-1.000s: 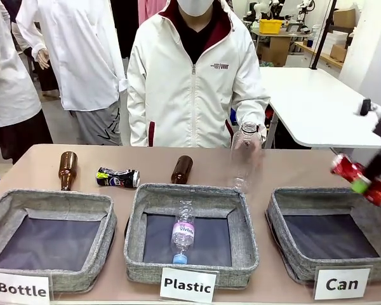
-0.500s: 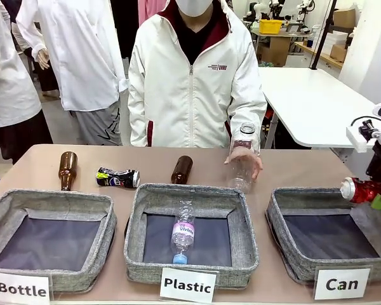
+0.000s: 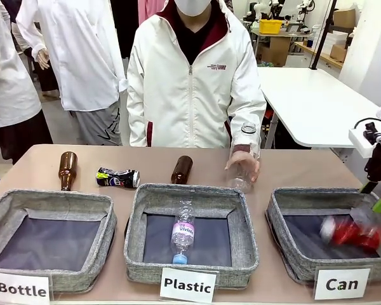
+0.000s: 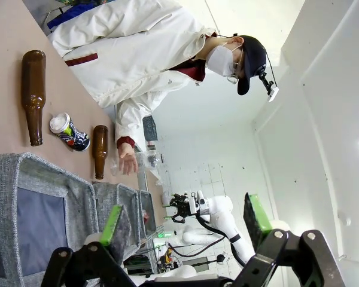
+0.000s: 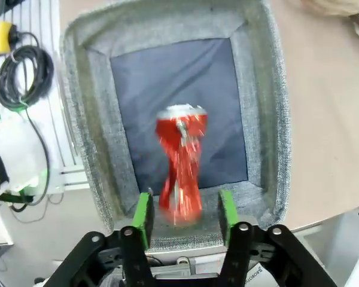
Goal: Sort the can waste into the basket.
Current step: Pick up the can waste from the table and place it in the right Fabric basket.
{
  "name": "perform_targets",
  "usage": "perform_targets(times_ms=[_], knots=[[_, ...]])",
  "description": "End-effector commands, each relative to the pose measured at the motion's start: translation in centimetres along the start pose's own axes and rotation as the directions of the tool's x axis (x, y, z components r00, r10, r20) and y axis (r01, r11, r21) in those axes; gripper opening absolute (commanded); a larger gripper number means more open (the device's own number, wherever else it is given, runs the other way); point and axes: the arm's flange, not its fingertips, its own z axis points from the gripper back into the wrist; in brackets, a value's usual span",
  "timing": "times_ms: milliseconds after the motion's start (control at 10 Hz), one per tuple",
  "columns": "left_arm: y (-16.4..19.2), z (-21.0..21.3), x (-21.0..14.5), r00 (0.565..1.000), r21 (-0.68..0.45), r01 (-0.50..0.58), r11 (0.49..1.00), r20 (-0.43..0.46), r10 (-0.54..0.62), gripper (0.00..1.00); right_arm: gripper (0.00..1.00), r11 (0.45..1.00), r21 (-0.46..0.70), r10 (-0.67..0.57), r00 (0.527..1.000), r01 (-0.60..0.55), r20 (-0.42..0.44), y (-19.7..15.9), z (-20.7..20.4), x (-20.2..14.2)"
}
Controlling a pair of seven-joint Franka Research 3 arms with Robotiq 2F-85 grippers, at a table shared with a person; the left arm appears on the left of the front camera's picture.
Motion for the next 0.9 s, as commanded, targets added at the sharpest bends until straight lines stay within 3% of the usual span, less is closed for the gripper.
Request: perform_targets(times_ms=[0,200,300,400,500,600,700,800], knots=[[0.0,0.1,-0.5,1.000,-0.006,0.018,1.000,-0.013,-0.019,1.00,1.00,1.000,0.002,0.019,0.999,-0.019,0.037,-0.3,-0.5,0.1],[0.0,0.1,-0.5,1.000,-0.006,0.018,1.000,-0.013,-0.019,1.00,1.00,0.999,0.040,-0.032,0.995,0.028,0.093,-0.6,-0.2,0.2],[0.0,0.1,-0.5,1.000,-0.006,0.018,1.000,-0.013,-0.019,1.00,1.00,0.991,0.095,-0.108,0.981,0.093,0.164,-0.9,0.3,0.1],[0.0,0.1,-0.5,1.000,-0.006,0.018,1.000,-0.013,-0.019,1.00,1.00,0.964,0.181,-0.238,0.936,0.195,0.260,-1.1,1.1,0.0],[0.0,0.1,-0.5,1.000,-0.006,0.018,1.000,-0.013,-0.019,1.00,1.00,0.856,0.352,-0.497,0.790,0.378,0.359,-1.6,2.4,-0.6],[0.0,0.1,-0.5,1.000,-0.006,0.018,1.000,-0.013,-0.019,1.00,1.00,0.663,0.569,-0.741,0.536,0.486,0.405,-2.0,3.2,-1.8],[0.0,0.1,-0.5,1.000,-0.006,0.018,1.000,-0.013,-0.019,1.00,1.00,0.432,0.759,-0.901,0.262,0.487,0.344,-2.2,3.7,-3.2],[0.0,0.1,-0.5,1.000,-0.006,0.018,1.000,-0.013,-0.019,1.00,1.00,0.266,0.890,-0.957,-0.010,0.371,0.290,-2.6,4.3,-4.4]])
